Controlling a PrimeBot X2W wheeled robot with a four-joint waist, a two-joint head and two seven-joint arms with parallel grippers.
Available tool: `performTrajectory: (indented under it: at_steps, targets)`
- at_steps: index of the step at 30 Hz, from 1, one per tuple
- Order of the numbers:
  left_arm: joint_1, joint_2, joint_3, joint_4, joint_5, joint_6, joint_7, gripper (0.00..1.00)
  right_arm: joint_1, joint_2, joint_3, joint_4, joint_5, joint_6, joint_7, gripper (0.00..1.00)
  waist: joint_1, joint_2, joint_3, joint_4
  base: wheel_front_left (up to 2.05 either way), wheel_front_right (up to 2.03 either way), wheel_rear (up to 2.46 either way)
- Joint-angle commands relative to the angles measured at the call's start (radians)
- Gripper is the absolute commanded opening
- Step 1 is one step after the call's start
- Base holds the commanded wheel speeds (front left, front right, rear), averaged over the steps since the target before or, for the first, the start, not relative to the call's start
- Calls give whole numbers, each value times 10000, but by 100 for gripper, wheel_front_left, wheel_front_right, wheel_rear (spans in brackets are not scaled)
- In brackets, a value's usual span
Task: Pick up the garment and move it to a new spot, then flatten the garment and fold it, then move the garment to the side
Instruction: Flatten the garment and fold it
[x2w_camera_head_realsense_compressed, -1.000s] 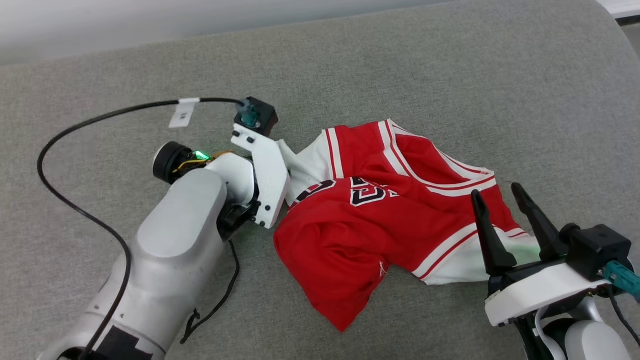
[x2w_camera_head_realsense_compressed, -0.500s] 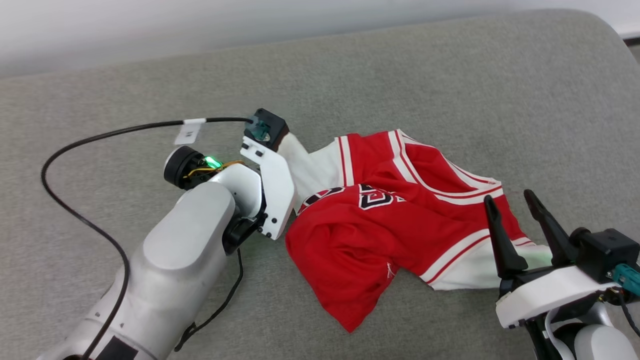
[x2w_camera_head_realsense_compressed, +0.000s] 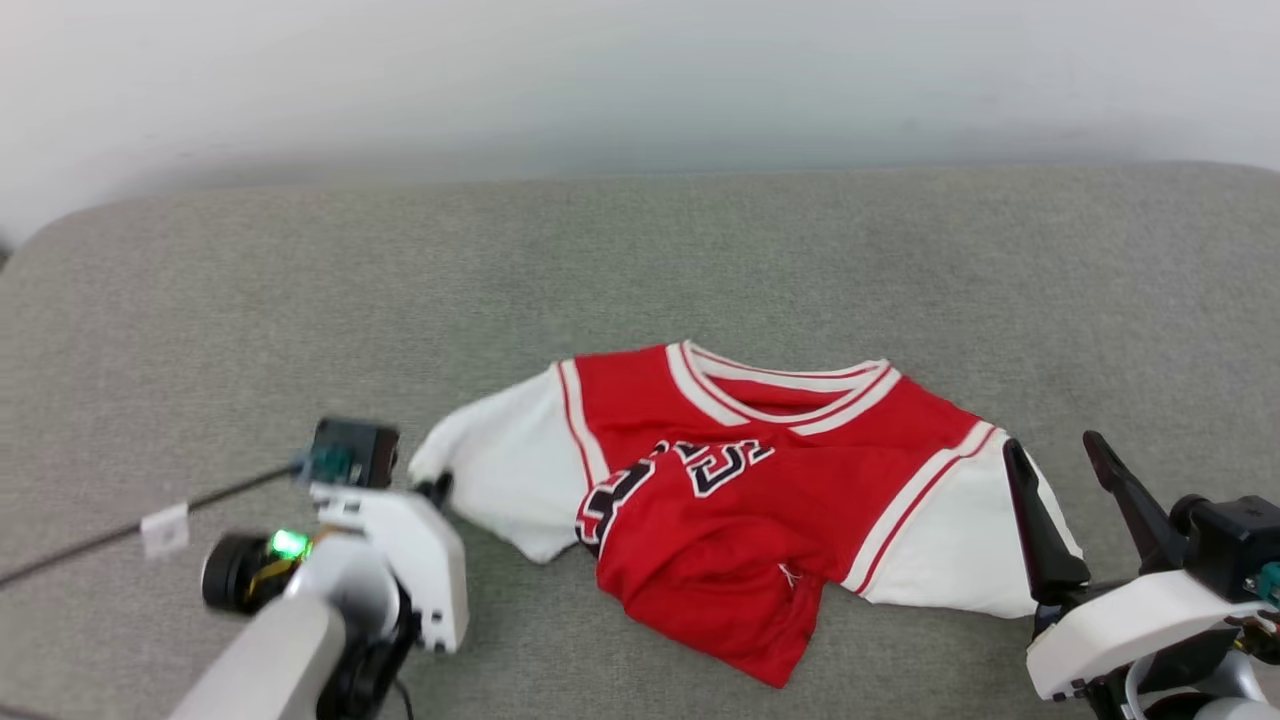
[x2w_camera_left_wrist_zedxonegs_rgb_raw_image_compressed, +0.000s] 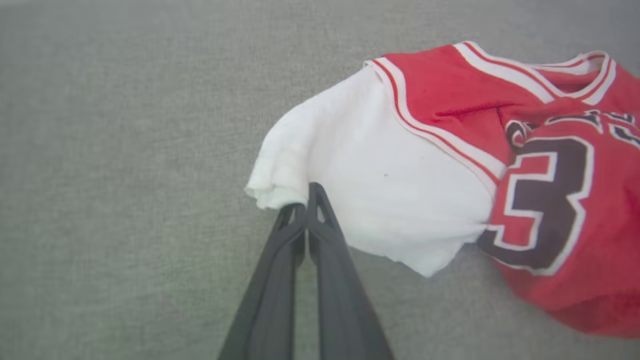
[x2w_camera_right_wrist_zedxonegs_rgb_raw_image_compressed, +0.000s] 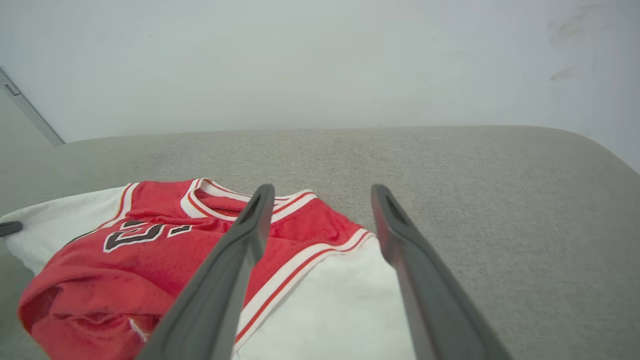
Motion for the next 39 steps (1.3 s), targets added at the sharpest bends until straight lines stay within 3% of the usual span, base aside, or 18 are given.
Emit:
performTrajectory:
  at_steps: [1, 7, 8, 9, 15, 23, 29, 34, 39]
  targets:
    - [657, 100, 161, -324, -186, 312, -43, 0, 152, 25, -62, -57, 15, -4, 25, 100, 0, 0, -146, 168, 0, 0, 0]
    - [2367, -98, 507, -1030, -884, 973, -258, 0, 310, 72, -198, -135, 34, -3, 158, 100, 0, 0, -222, 249, 0, 0, 0]
    - [2578, -156, 543, -1052, -965, 1030, -305, 43, 321, 77, -206, -152, 36, -3, 192, 100, 0, 0, -234, 244, 0, 0, 0]
    - [2703, -230, 604, -1085, -1039, 1096, -431, 100, 334, 75, -209, -173, 37, -3, 208, 100, 0, 0, -229, 239, 0, 0, 0]
    - [2596, -549, 858, -1172, -644, 1356, -1763, 100, 362, 4, -296, -296, 50, -4, 313, 100, 0, 0, -335, 228, 0, 0, 0]
    - [2125, -436, 1088, -1494, 344, 1472, -3811, 100, 590, 60, -638, -170, 227, -4, 506, 100, 0, 0, -672, 210, 0, 0, 0]
    - [1832, -413, 1103, -1938, 846, 1432, -4709, 100, 900, -63, -1411, 67, 509, -3, 911, 100, 0, 0, -699, 365, 0, 0, 0]
    - [1567, -398, 997, -2402, 1102, 1398, -4869, 100, 639, -439, -2057, 529, 1270, -3, 1820, 100, 0, 0, -398, 526, 0, 0, 0]
    - [1295, -481, 871, -2895, 1306, 1449, -4888, 100, 14, -1120, -2225, 1066, 2205, -3, 3774, 100, 0, 0, 138, 752, 0, 0, 0]
